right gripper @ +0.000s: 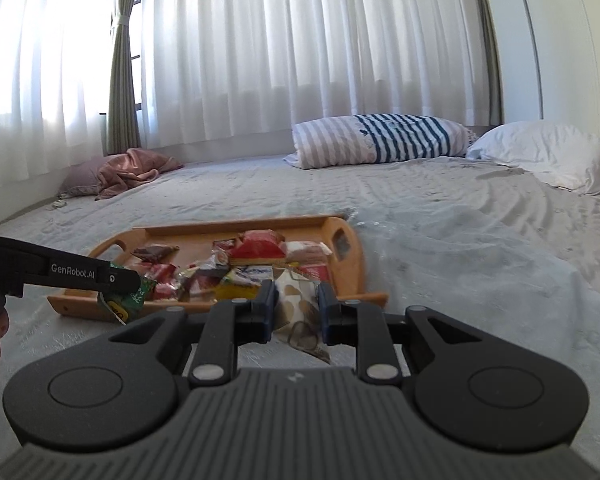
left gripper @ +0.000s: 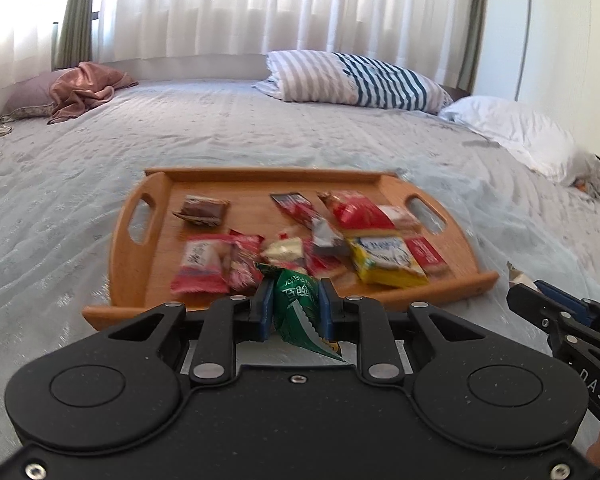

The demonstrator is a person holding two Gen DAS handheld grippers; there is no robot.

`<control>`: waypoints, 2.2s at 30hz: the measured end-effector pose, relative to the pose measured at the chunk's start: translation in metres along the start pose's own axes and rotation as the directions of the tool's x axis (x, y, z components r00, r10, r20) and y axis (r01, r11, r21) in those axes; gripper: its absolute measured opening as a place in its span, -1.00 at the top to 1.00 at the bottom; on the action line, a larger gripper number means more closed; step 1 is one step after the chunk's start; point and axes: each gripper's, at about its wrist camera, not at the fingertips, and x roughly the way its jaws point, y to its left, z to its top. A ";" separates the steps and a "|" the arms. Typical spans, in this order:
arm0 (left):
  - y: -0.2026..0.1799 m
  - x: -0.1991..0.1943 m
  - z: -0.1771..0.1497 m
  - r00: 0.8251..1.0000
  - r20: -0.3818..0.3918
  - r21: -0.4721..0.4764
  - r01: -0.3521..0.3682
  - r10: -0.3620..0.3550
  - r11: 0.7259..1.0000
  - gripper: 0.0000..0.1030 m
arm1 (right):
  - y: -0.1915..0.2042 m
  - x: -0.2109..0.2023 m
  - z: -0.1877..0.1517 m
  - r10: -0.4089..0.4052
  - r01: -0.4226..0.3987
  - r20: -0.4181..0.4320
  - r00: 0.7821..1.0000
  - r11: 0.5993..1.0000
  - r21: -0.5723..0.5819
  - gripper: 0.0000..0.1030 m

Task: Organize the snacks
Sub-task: 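Carry the green packet onto the tray with the left tool while the right tool carries the wafer bar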

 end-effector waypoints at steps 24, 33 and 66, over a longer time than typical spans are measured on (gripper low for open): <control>0.070 0.071 0.059 1.000 0.005 -0.123 -0.007 0.007 0.992 0.58 | 0.002 0.109 0.052 0.092 -0.086 -0.059 0.994 0.992 0.096 0.49; 0.067 0.112 0.086 1.000 -0.016 -0.153 0.015 -0.018 0.988 0.59 | -0.025 0.165 0.074 0.124 -0.097 -0.119 0.985 0.973 0.211 0.49; 0.048 0.178 0.082 0.998 -0.067 -0.051 0.000 -0.004 0.999 0.72 | -0.026 0.264 0.065 0.040 0.005 -0.252 0.967 0.985 0.173 0.48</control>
